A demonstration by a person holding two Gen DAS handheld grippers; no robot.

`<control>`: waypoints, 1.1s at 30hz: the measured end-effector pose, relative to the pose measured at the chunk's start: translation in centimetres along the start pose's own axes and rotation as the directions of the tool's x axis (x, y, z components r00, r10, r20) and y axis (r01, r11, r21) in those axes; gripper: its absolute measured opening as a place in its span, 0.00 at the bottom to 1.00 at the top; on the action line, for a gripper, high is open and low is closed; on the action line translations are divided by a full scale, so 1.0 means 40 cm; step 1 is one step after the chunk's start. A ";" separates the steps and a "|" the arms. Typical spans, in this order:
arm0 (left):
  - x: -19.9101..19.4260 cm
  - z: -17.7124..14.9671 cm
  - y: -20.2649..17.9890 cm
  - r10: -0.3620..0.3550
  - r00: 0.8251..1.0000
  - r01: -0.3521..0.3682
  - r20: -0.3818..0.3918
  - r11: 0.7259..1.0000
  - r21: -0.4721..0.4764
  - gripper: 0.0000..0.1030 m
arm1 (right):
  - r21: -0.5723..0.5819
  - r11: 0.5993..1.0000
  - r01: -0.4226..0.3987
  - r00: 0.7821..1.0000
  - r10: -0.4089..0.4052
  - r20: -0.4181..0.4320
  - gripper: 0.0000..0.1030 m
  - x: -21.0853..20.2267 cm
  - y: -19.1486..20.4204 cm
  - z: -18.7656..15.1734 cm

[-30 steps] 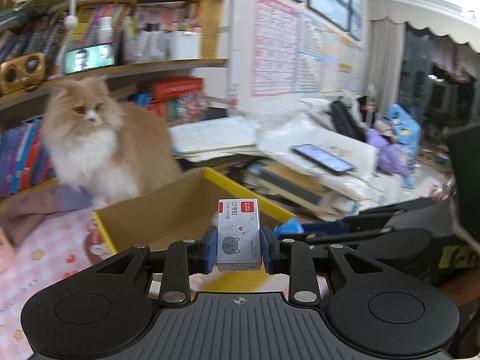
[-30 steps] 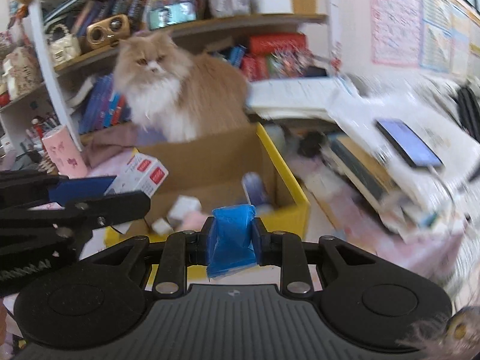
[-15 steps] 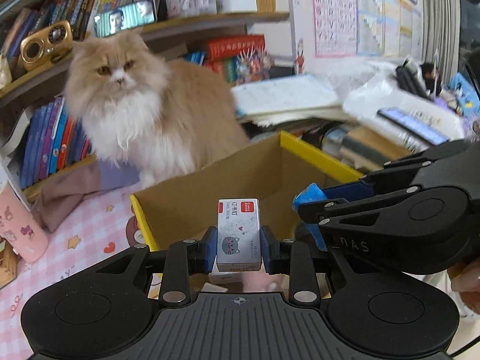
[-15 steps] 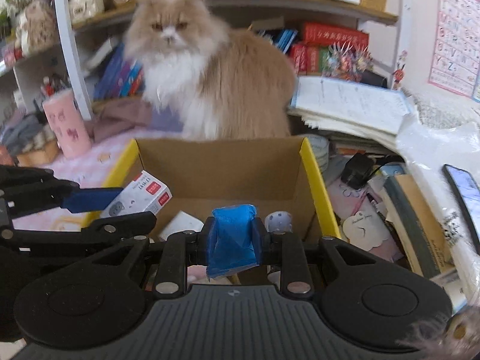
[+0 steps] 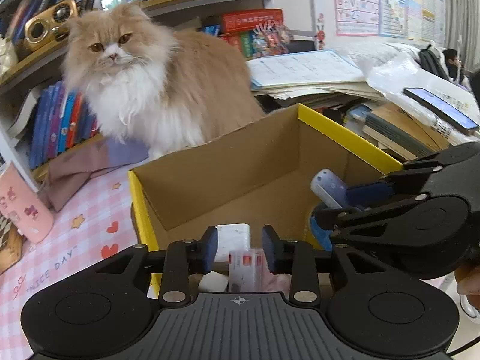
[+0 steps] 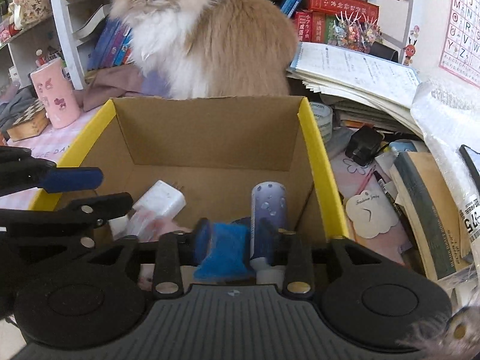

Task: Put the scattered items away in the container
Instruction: 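Open the right tool to drop the cloth in the box while the left tool drops the card box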

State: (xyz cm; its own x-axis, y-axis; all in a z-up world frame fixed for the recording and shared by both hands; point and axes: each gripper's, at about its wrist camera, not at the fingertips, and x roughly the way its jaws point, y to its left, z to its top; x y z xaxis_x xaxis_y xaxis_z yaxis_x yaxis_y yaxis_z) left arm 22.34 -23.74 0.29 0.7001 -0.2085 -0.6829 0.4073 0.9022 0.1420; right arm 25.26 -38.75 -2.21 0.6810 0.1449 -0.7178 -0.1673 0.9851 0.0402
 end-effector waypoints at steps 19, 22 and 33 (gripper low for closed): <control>-0.205 -0.036 0.071 0.086 0.982 -0.064 0.169 0.989 -0.130 0.86 | 0.106 0.993 0.056 0.989 -0.070 0.132 0.61 -0.159 0.010 -0.012; -0.254 -0.067 0.091 0.103 0.976 -0.074 0.191 0.985 -0.157 0.88 | 0.125 0.989 0.073 0.984 -0.092 0.155 0.64 -0.200 0.032 -0.027; -0.420 -0.234 0.180 0.165 0.967 -0.113 0.193 0.961 -0.251 0.91 | 0.132 0.987 0.086 0.977 -0.110 0.185 0.68 -0.317 0.200 -0.131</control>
State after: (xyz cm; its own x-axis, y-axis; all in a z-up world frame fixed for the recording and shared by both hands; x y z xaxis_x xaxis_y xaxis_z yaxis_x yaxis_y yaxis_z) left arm 8.00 -10.22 6.07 0.8574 -0.1261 -0.4990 0.1647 0.9858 0.0339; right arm 11.55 -33.21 3.59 0.8153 0.0502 -0.5769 -0.0120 0.9975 0.0698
